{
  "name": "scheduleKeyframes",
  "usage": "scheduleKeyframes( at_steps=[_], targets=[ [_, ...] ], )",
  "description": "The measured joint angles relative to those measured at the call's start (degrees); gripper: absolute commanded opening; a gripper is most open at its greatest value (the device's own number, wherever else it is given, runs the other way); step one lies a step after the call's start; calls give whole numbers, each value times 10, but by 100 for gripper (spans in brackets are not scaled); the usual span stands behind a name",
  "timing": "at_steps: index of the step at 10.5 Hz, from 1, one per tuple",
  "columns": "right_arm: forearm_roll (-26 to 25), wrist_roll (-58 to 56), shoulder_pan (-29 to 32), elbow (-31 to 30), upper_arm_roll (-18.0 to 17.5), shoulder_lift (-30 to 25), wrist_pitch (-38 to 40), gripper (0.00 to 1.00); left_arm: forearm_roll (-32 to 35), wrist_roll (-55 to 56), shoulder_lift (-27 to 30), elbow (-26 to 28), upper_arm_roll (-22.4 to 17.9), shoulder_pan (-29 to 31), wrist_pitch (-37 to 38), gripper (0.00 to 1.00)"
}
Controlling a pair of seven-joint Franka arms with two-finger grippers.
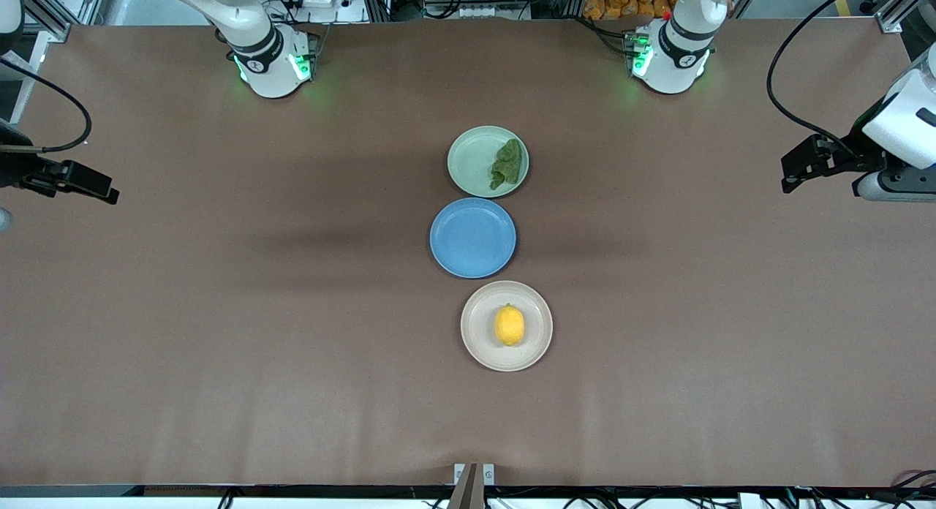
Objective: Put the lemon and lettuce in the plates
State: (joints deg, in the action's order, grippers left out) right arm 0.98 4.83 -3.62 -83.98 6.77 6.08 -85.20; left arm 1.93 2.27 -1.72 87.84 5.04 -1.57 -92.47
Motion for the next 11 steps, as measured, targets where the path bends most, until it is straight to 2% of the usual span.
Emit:
scheduleKeyframes(
  at_steps=[11],
  targets=[
    [0,0,12,-4,0,0,0,100,0,0,0,0,0,0,0,100]
  ],
)
